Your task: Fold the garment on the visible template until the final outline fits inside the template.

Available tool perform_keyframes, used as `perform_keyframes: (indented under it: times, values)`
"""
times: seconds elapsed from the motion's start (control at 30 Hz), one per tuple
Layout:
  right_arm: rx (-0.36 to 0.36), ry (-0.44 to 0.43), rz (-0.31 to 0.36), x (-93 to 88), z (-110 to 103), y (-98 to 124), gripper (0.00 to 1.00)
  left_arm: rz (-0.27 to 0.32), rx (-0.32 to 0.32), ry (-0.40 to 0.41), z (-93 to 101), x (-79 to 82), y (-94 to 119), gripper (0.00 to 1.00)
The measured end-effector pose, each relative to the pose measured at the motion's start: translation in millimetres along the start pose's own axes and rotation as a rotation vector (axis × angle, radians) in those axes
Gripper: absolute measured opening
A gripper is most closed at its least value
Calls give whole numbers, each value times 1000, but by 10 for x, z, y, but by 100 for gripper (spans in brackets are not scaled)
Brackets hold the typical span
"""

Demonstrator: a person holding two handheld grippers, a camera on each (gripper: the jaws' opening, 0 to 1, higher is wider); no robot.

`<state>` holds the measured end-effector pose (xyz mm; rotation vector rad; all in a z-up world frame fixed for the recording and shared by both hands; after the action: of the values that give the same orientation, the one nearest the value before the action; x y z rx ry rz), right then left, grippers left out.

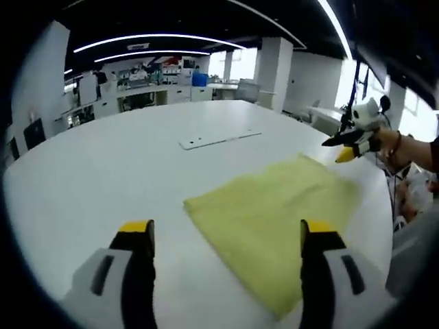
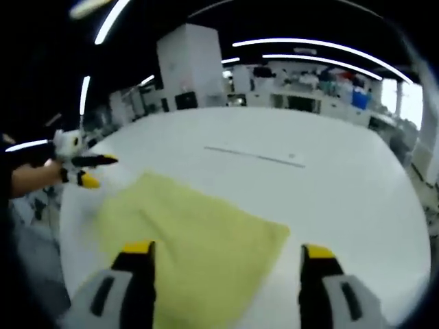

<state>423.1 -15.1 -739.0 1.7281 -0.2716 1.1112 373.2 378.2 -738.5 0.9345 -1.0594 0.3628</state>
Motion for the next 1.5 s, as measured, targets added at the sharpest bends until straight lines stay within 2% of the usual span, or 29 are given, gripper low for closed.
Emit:
perform_keyframes:
  times: [0.13,0.37,0.5,0.73,0.97,1.1,1.23,1.33,1.5]
  values:
    - [21,9,1,-72,-61,106,92,2,-21,2,160,-87,77,94]
    - [40,51,-13,-234,-175,336,93,-16,-52,-12,355,-214,166,99]
    - [43,59,-22,-346,-218,438,93,-31,-67,-48,444,-271,221,99]
    - [51,63,-50,-589,-267,542,88,-44,-79,-56,564,-377,270,99]
    - [59,25,-85,-819,-287,634,79,-68,-85,-85,635,-455,307,74]
    - [61,36,-98,-928,-312,662,62,-84,-80,-94,642,-523,318,62]
    - [60,66,-110,-1025,-316,652,44,-78,-75,-48,616,-607,286,53]
    - [55,82,-104,-1070,-283,627,36,-88,-79,-44,642,-658,284,49]
    - [48,47,-99,-1132,-284,629,25,-105,-100,-29,661,-737,292,39]
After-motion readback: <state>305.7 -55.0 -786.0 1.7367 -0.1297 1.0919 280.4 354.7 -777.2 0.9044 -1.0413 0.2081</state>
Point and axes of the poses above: the point that each gripper's makers call its tool centre point, and the gripper's own axes: y roughly backward along the fingers, z roughly to its right, x roughly out of its top, the point moved 7 cm from there along y, roughly backward along the fingers, and after that the axes turned 7 degrees about -x, right-handed, at the moved point
